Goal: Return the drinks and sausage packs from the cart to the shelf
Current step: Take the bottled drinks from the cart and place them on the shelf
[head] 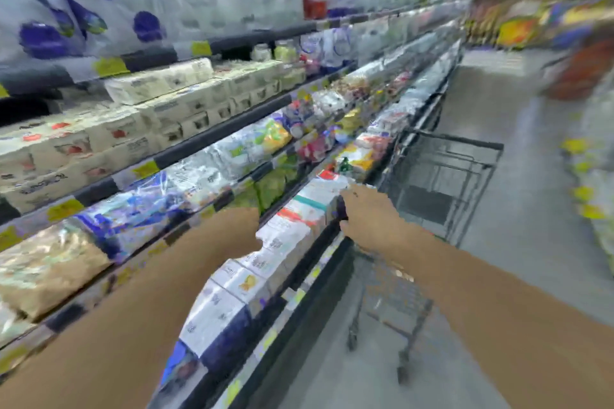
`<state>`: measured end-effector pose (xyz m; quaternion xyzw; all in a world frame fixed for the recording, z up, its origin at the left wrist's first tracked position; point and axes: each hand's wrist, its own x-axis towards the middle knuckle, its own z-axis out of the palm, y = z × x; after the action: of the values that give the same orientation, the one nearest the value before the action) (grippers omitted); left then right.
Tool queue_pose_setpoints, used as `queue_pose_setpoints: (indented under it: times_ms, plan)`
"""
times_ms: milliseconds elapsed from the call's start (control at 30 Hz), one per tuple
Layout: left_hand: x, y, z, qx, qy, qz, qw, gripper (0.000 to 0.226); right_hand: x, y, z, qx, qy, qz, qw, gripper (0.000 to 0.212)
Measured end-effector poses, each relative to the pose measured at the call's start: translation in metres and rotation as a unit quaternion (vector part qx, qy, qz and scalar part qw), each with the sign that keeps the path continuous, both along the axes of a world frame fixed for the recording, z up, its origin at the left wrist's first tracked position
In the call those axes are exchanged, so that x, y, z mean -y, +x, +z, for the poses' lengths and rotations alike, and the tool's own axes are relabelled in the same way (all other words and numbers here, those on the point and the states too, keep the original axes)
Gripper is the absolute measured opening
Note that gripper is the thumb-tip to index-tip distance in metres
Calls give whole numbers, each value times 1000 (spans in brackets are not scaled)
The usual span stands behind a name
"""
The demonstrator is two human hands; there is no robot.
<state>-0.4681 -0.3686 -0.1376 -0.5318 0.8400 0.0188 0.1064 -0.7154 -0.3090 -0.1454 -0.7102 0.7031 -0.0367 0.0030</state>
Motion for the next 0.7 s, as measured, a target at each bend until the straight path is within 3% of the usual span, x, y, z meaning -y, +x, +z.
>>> queue_pose_setpoints:
  times_ms: [133,467,533,700]
  plan:
    - [21,-71,-15,2,12,-52,999,59,-2,-63,-15,-6,8,-61,998,54]
    - [141,-222,-73,-17,81,-162,983,46,57,-188,-66,-1,92,-202,975,35]
    - [174,-249,-80,-22,87,-186,978,52,76,-208,-70,-5,104,-236,966,32]
    - [245,-317,-98,-12,106,-243,964,62,124,-252,-82,-10,129,-282,951,43]
